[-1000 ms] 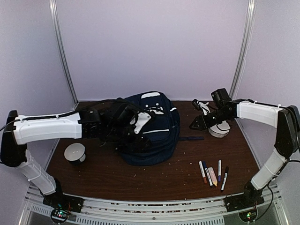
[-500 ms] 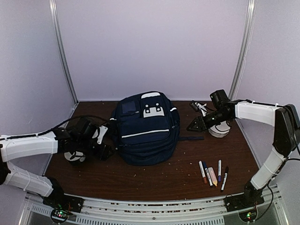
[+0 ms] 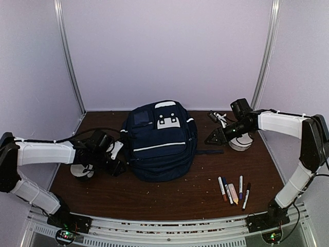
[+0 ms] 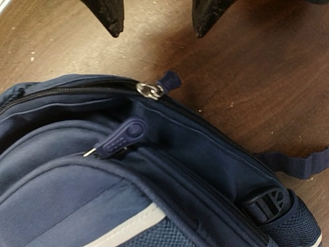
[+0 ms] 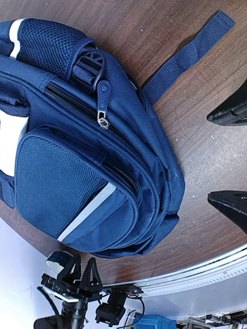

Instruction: Pack the student bag

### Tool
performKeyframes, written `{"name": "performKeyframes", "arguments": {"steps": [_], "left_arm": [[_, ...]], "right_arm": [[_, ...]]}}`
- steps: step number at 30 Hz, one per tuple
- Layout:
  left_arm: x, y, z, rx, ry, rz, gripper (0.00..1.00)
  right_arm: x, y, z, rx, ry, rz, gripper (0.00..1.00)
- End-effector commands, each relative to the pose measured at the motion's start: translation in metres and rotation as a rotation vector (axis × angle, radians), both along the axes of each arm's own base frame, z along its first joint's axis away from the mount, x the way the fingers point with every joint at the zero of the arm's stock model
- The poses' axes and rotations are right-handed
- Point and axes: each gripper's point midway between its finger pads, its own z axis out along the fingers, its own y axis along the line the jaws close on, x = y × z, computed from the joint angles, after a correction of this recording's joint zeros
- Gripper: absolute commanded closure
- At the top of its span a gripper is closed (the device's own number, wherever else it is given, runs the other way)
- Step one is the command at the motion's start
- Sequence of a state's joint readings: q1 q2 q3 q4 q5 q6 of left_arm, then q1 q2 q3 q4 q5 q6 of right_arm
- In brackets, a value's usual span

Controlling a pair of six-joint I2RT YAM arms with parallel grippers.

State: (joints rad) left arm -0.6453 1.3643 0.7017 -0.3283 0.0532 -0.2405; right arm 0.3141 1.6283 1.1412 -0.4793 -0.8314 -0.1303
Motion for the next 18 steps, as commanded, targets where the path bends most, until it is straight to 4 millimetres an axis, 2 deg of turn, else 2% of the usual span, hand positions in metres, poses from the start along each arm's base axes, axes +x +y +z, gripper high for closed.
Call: {"name": "performKeyframes", "arguments": {"steps": [1,8,13,18], "left_arm": [[0.027,-0.009,0.010,0.010,-0.098,-0.047,0.49],[0.044,-0.027,-0.008,0.023,-0.100,-0.177,0.47],[0.045,-0.032,-0.021,0.010,-0.066,-0.230,0.56],[0.037,-0.037,-0.023,-0.037,-0.050,-0.243,0.69]], "right_arm": [[0.001,0.000,0.022,0.029,-0.048,0.016,0.57],[-0.001,0.001,0.018,0.045,-0.018,0.026,0.57],[-0.002,0.000,0.022,0.051,-0.026,0.023,0.57],[0.000,-0.003,0.022,0.053,-0.028,0.021,0.57]]}}
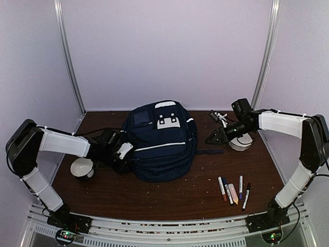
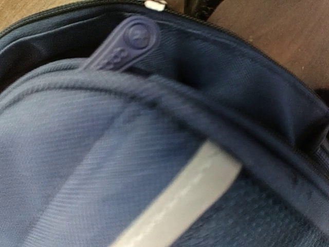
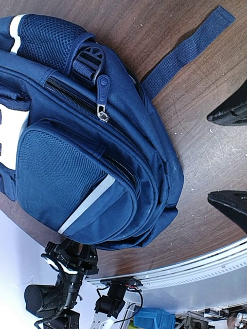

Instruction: Pack the student bag

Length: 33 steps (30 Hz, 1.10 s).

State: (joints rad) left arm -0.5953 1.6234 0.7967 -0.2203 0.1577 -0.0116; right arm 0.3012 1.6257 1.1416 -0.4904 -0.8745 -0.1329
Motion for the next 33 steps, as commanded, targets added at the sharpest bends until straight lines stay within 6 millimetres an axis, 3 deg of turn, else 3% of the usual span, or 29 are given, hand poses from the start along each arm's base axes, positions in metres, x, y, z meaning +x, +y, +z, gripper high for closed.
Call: {"name": "performKeyframes", "arguments": {"steps": [1,9,11,14,18,22,28,33], "left_arm": [[0.006,-0.014,0.014,-0.084,-0.045,-0.043,0.74],[0.006,0.001,0.019,-0.038,-0.046,0.037,1.00],[0.004,0.005,0.024,-0.041,-0.048,0.062,1.00],[0.000,0.014,0.028,-0.051,-0.056,0.124,1.00],[-0.013,0.017,0.028,-0.062,-0.007,0.154,1.00],[-0.025,0.017,0.022,-0.032,0.014,0.149,1.00],[-0.043,0.003,0.016,0.007,0.014,0.082,1.00],[-0.052,-0.007,0.024,0.024,-0.042,0.037,1.00]], "right_arm": [[0.003,-0.003,0.018,0.022,-0.045,0.008,0.57],[0.007,-0.006,0.014,0.017,-0.038,-0.015,0.58],[0.012,-0.007,0.015,0.009,-0.042,-0.039,0.59],[0.014,0.000,0.022,0.004,-0.025,-0.080,0.68],[-0.002,0.035,0.038,-0.037,-0.101,-0.008,0.71],[-0.016,0.087,0.038,-0.069,-0.175,0.108,0.72],[-0.008,0.150,0.009,-0.068,-0.092,0.184,0.78],[0.007,0.174,-0.030,-0.062,0.069,0.156,0.82]]}}
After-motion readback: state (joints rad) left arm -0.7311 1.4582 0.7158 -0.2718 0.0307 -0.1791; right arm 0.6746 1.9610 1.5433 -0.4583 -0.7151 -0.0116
